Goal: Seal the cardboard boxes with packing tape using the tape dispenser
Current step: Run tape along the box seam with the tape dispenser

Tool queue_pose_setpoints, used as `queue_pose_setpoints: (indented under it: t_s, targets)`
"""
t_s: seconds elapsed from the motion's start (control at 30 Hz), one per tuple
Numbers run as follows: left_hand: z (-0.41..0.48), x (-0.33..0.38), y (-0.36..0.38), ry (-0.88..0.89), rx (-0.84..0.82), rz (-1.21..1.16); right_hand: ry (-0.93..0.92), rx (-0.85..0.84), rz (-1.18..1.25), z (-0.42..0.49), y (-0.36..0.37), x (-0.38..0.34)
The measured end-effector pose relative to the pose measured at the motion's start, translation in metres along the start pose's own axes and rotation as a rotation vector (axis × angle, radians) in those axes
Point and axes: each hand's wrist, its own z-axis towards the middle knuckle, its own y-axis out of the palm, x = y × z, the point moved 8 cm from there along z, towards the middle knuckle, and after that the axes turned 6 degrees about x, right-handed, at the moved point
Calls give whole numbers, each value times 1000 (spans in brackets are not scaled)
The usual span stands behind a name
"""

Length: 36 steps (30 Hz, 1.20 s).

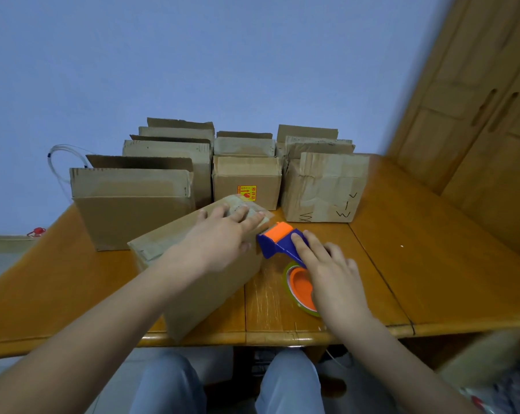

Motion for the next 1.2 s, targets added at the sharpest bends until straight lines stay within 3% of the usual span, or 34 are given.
queue_pose_setpoints:
  t_s: [0.2,0.27,0.33,0.5,0.6,0.8,1.07,1.2]
  targets:
    - [0,1,-1,16,-25,10,-99,23,-200,10,-9,2]
    - [-1,-1,-2,14,-22,2,-200,-65,-307,9,5,-1]
    - [0,-1,-2,23,-28,-4,-147,-136,-330,4,16,13]
    - [0,1,-1,56,-23,19,76,154,-96,20,-31,64]
    - [-1,-6,0,123,-63,-20,153,217,227,28,-25,86]
    - [-16,-20,-12,192,-121,-255,298,121,672,36,8,106]
    - [-11,-4,-22,109,226,-285,326,-80,845,42,35,88]
    - [-12,-5,-21,81,300,-316,288,-292,817,49,56,91]
